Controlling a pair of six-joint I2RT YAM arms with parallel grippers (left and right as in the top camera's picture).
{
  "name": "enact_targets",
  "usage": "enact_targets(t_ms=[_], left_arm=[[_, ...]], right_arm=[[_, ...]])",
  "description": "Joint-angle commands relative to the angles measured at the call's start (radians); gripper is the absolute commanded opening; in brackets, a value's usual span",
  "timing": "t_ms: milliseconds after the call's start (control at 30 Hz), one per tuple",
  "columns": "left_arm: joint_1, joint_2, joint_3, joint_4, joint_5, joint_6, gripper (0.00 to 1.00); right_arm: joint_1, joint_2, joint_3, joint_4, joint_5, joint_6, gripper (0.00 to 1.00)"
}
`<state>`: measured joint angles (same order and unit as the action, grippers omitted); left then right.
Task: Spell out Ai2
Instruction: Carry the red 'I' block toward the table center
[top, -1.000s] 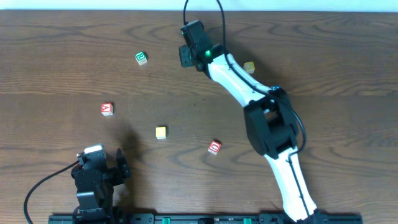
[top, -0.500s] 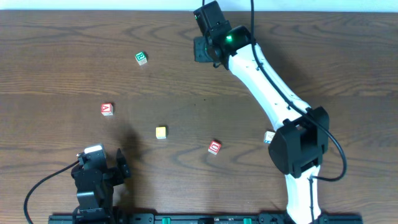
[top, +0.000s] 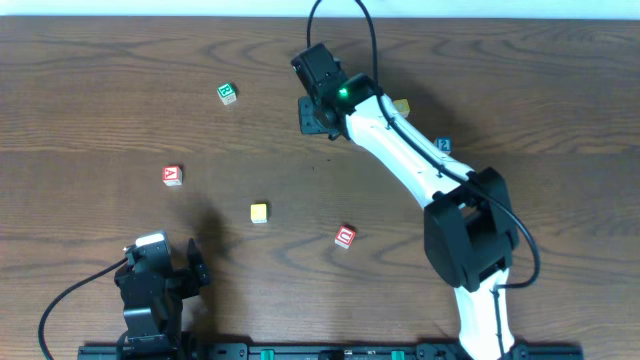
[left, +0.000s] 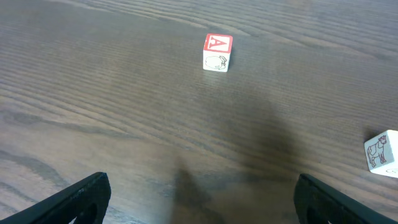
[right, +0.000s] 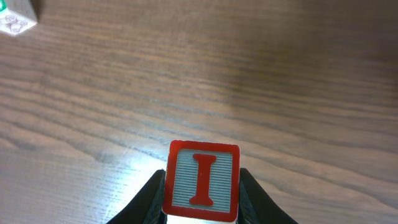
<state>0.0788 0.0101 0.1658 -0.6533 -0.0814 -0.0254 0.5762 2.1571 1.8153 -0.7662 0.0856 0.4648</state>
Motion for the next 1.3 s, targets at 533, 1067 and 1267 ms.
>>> enact_targets(t_ms=[533, 1067, 1267], left_arm=[[0.006, -0.006, -0.008, -0.002, -0.006, 0.003, 0.95], [0.006, -0.006, -0.008, -0.002, -0.006, 0.003, 0.95], [0.006, -0.006, -0.008, -0.002, -0.006, 0.003, 0.95]], right_arm=[[-0.005, -0.143, -0.363, 0.259, -0.093, 0.089, 0.02], [0.087, -0.143, -0.406, 0.196, 0.075, 0.279, 0.01], [0.093, -0.143, -0.423, 0.228, 0.128, 0.281, 0.02]])
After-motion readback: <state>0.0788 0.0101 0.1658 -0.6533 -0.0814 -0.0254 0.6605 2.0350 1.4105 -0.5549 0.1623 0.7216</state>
